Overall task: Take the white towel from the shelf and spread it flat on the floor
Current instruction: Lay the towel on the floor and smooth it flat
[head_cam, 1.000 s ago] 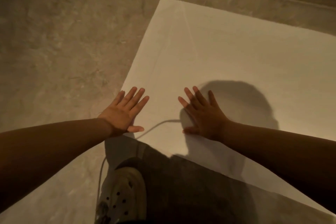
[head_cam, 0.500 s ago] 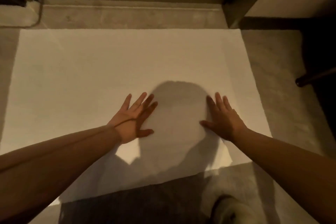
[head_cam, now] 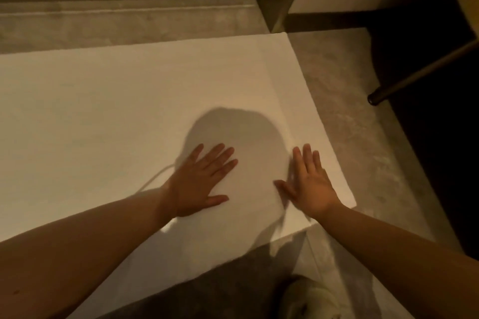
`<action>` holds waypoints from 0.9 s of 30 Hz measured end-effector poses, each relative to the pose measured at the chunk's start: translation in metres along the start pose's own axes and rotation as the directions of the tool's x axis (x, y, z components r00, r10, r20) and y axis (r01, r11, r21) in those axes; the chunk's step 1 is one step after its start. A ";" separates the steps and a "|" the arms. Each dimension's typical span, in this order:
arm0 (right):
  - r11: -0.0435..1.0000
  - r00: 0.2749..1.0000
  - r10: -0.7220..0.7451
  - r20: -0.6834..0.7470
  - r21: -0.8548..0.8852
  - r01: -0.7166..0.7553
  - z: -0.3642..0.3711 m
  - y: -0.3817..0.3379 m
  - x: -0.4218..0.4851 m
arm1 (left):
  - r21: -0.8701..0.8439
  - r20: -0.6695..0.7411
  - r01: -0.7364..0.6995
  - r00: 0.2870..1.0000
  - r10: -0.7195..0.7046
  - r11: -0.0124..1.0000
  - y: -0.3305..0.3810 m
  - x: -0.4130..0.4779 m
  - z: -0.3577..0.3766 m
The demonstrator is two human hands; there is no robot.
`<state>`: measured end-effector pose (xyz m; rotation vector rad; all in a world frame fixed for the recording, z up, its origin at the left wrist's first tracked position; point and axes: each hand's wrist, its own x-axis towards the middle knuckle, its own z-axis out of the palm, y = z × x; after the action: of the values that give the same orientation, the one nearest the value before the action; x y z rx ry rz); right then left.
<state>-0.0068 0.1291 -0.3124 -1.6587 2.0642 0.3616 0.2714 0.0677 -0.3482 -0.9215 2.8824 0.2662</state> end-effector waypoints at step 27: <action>0.962 0.930 -0.265 -0.255 -0.137 0.237 0.011 -0.159 0.093 | -0.087 0.104 0.864 0.503 -0.858 0.496 -0.134 -0.165 0.021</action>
<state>0.1341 0.0178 -0.3559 -2.1102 2.0106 0.1642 0.4840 0.0573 -0.3615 -2.1841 1.9658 0.3487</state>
